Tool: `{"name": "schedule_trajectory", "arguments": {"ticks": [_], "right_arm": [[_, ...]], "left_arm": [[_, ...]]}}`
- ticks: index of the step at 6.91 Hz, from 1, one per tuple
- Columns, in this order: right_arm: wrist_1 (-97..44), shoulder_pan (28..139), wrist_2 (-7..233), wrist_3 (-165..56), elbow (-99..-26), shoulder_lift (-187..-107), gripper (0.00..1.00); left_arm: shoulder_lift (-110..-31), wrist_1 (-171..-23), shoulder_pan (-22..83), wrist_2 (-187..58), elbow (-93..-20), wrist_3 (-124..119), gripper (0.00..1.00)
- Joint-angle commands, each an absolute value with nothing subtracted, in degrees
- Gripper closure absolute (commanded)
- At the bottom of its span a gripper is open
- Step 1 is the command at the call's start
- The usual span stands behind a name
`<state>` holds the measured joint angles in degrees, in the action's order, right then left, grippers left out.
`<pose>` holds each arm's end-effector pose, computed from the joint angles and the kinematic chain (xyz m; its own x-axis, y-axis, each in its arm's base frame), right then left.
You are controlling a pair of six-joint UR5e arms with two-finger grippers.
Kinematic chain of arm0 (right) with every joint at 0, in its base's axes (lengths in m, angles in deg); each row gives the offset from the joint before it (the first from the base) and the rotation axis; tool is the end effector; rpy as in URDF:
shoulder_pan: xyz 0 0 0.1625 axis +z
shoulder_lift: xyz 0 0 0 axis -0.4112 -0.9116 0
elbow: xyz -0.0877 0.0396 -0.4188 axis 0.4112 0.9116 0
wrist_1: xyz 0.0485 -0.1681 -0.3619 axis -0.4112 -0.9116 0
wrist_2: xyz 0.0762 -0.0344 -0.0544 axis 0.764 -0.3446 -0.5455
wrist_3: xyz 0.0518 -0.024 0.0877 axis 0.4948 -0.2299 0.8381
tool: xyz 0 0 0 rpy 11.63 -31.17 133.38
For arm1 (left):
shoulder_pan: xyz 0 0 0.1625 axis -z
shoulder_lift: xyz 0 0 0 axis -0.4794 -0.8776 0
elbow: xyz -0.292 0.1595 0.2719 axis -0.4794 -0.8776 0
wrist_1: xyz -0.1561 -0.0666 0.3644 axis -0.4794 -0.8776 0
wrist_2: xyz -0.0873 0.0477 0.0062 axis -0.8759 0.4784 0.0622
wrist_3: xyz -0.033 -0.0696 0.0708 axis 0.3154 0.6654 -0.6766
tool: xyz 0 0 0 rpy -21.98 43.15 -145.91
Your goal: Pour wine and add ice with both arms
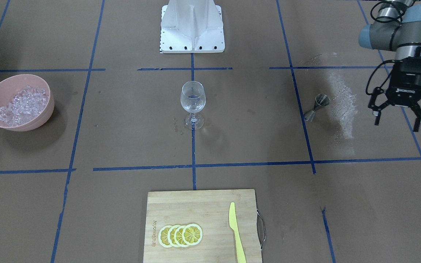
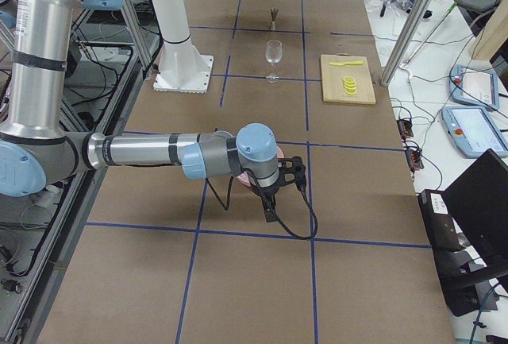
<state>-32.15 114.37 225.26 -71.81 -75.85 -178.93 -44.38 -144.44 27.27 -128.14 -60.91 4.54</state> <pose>0.0592 -0.4022 0.6060 0.6997 -0.1575 0.6969 0.0082 0.9771 0.2126 0.1406 -0.4604 0.5293 0.8668 0.3744 -0.3293 0.1678 0.4030 0.8997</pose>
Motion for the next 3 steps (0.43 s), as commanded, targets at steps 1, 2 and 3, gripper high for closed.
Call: {"name": "schedule_trajectory", "arguments": {"ticks": [1, 2, 3], "right_arm": [[-32.08, 114.37, 225.26, -71.90, -75.85, -178.93, 0.00], [-32.17, 114.37, 225.26, -71.90, -75.93, -178.93, 0.00], [-32.17, 114.37, 225.26, -71.90, -75.85, -179.02, 0.00]], "left_arm": [[-48.16, -120.31, 41.61, -139.67, -65.34, -10.52, 0.00], [-48.89, -112.18, 48.11, -143.80, -66.14, -21.38, 0.00], [-51.77, -99.75, 56.09, -152.37, -65.98, -23.84, 0.00]]}}
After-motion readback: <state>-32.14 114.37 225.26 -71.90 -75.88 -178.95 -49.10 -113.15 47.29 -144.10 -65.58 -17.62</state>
